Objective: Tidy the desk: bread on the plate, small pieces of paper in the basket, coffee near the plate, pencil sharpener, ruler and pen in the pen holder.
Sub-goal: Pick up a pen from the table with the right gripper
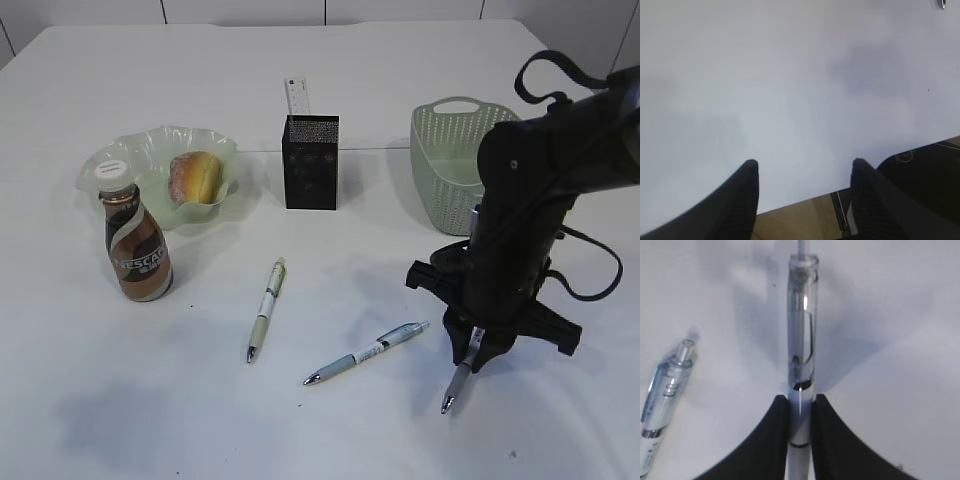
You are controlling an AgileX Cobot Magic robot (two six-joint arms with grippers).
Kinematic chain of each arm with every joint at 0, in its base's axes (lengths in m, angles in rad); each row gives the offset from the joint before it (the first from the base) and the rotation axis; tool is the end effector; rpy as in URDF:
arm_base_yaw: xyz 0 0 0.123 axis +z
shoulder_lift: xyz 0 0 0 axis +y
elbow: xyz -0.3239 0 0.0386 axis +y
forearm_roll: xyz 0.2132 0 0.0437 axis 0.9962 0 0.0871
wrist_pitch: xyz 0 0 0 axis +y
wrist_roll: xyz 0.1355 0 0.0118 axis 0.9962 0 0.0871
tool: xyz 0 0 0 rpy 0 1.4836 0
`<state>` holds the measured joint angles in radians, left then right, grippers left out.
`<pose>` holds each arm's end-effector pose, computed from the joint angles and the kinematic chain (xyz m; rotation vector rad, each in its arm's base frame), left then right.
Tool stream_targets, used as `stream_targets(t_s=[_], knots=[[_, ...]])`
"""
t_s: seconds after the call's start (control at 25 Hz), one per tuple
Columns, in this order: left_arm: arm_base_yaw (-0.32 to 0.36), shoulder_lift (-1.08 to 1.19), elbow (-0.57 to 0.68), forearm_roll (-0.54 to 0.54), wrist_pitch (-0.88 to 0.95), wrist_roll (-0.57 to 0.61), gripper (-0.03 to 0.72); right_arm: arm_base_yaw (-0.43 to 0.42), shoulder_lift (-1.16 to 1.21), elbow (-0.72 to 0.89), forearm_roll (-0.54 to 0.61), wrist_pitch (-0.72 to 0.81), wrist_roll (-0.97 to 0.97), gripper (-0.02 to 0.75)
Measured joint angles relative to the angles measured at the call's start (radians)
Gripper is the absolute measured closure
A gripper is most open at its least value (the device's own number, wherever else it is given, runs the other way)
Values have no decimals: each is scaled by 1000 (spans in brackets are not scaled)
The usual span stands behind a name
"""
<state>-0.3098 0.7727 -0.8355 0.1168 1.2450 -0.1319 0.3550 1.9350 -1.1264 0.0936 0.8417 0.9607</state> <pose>0.0686 -0.0062 0.3137 0.2495 2.6404 0.0142 0.3076 0.1241 0.1522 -1.0171 -2.9320 -0.0933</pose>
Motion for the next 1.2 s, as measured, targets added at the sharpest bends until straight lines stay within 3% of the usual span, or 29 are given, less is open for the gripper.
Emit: stream_targets(t_s=[0.24,0.48,0.8,1.2], knots=[[0,0,0,0,1,0,287,0,0,-99,-70,171,-154,615],[0,0,0,0,1,0,288,0,0,-130,-94,242,-297,615],[0,0,0,0,1,0,293,0,0,-133,-71,244,-601,615],[0,0,0,0,1,0,293,0,0,-135,-65,131,-758,615]])
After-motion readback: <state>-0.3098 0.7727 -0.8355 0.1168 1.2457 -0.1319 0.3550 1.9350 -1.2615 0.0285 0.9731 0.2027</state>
